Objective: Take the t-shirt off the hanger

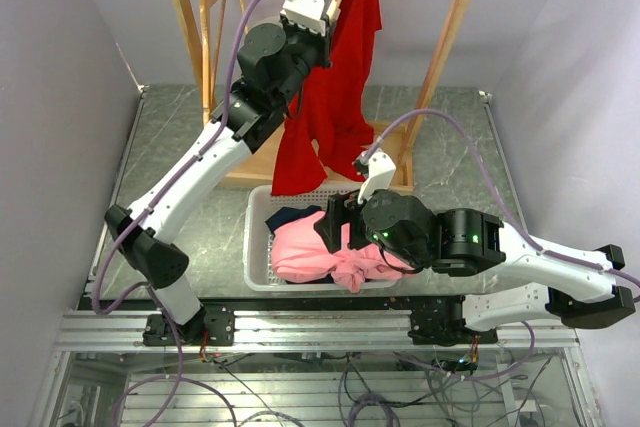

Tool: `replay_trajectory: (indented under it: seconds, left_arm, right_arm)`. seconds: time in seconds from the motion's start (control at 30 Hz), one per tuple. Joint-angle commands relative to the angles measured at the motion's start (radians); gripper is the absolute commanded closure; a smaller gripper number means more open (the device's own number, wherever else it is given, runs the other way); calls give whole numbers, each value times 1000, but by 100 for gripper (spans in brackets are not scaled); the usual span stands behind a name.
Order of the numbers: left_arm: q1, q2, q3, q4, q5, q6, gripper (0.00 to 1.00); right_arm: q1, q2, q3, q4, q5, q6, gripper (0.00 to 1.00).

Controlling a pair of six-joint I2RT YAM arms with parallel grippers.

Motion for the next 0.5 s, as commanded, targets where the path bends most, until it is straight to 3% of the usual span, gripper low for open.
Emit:
replay_trajectory:
  seconds: [0.0, 0.1, 0.23, 0.47]
  left_arm:
    - [4, -106, -41, 2, 5, 19, 93]
    - [4, -157, -54, -129, 17, 20, 93]
    - [4, -199, -24, -317, 27, 21, 93]
    - [4, -261, 26, -554, 100, -28, 93]
  right_arm:
    - [3, 6, 44, -3, 116, -18, 26]
    - [-30, 49, 103, -51, 173, -32, 25]
    - [-235, 88, 138, 12, 26, -138, 24]
    - [-462, 160, 260, 121, -77, -311, 25]
